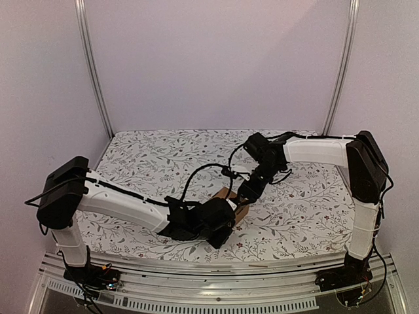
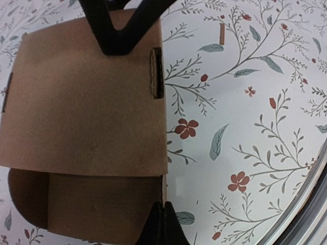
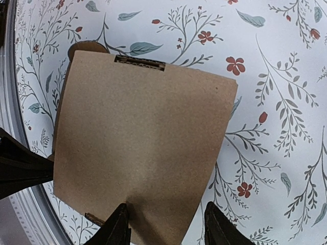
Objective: Fold the paper box
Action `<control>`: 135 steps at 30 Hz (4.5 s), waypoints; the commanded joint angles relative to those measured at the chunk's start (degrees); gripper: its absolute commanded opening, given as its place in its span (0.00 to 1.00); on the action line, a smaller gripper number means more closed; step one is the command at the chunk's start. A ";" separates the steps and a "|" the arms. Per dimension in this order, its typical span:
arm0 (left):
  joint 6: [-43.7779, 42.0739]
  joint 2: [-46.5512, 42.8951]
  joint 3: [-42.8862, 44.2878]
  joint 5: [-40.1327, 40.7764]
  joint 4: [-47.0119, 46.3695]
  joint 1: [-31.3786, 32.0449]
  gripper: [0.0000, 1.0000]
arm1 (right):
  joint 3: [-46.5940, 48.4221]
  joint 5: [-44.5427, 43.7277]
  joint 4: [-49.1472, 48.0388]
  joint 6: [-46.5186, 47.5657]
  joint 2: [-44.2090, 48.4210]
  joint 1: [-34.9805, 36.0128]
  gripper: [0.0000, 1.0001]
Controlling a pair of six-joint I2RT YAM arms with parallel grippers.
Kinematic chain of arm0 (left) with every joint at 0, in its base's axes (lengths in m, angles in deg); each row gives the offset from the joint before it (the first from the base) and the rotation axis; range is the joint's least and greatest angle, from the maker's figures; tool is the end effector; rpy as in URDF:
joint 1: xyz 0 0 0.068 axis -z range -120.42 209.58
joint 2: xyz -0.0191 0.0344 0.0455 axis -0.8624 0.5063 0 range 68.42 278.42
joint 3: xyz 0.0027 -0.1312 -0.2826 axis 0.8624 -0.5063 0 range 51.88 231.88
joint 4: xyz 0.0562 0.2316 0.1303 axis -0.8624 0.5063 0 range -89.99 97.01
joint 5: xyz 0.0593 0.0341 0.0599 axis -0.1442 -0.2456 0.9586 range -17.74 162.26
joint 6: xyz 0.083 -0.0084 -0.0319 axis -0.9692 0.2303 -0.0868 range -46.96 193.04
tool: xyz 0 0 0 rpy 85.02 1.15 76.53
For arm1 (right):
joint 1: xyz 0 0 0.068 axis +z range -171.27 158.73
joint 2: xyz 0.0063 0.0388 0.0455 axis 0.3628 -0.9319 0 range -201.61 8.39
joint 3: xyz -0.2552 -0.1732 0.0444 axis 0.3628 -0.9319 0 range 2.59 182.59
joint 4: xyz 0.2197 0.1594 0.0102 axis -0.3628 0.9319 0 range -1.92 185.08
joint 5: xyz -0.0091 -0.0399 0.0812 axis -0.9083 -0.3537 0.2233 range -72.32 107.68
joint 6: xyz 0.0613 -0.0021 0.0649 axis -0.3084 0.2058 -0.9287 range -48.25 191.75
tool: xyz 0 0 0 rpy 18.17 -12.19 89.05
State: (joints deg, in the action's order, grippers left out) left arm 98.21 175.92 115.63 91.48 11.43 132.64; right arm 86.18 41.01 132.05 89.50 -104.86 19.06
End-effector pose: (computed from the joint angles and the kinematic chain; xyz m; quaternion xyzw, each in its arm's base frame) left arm 0.1483 -0.3969 0.1473 0.3362 0.8801 -0.1188 0.3136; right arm 0.3101 0.3046 0.1771 -0.4957 0.8335 0.2235 0.0976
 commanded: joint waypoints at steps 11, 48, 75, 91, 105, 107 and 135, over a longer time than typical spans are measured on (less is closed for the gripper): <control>-0.97 0.27 4.23 4.42 1.12 -0.99 0.00 | -1.85 3.93 3.49 -1.87 -2.67 0.29 0.48; -4.17 -17.69 -21.75 -2.80 -12.79 -15.28 0.39 | -0.33 3.79 4.83 -0.59 1.95 -2.10 0.52; -7.93 -10.59 -20.10 -19.47 -17.27 -21.88 0.14 | -0.27 4.44 4.78 -0.18 1.28 -2.03 0.51; -9.22 -9.42 -18.18 -18.53 -16.15 -19.65 0.00 | -0.54 4.79 4.81 -0.81 0.78 -2.04 0.51; -14.00 -9.75 -15.45 -9.01 -13.04 -12.70 0.00 | -0.15 4.27 4.77 -2.93 -1.48 -2.09 0.43; -14.38 -9.62 -15.07 -8.03 -12.86 -12.07 0.00 | -0.10 4.33 4.77 -3.12 -1.74 -2.01 0.42; -14.35 -5.92 -8.54 -3.78 -4.82 -11.00 0.00 | 1.01 4.36 7.00 -0.45 -0.28 -3.19 0.46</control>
State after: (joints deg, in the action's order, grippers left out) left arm 83.98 169.10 106.58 86.91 6.71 121.34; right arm 86.27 47.19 136.74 86.66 -105.69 16.86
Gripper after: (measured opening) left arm 0.006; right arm 0.448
